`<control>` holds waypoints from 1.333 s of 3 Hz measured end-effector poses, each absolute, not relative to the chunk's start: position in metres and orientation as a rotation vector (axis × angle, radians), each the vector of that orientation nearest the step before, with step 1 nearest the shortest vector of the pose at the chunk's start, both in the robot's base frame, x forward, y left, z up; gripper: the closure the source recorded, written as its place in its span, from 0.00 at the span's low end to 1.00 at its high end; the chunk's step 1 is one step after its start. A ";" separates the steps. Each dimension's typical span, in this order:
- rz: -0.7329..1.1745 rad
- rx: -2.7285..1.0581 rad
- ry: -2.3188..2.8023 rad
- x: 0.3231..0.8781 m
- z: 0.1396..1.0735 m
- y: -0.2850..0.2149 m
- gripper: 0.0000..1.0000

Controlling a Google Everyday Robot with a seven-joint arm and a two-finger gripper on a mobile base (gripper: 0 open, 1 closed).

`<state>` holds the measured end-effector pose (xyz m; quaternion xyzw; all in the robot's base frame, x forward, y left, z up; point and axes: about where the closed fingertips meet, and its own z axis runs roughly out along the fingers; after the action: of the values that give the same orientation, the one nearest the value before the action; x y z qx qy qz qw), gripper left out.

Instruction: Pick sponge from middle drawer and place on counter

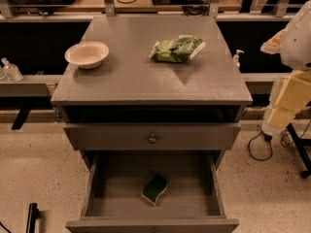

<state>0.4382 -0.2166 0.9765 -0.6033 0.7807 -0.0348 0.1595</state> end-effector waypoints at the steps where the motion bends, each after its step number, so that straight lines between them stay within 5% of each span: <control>1: -0.099 -1.724 2.231 0.438 0.976 -0.217 0.00; 3: -0.009 -1.706 2.160 0.424 0.949 -0.196 0.00; 4: 0.188 -1.679 2.064 0.403 0.886 -0.167 0.00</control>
Offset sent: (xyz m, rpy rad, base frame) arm 0.0012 0.0041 -0.0151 0.0302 0.0057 -0.0066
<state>0.4030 -0.1667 0.8856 -0.6118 0.7521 0.0686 0.2352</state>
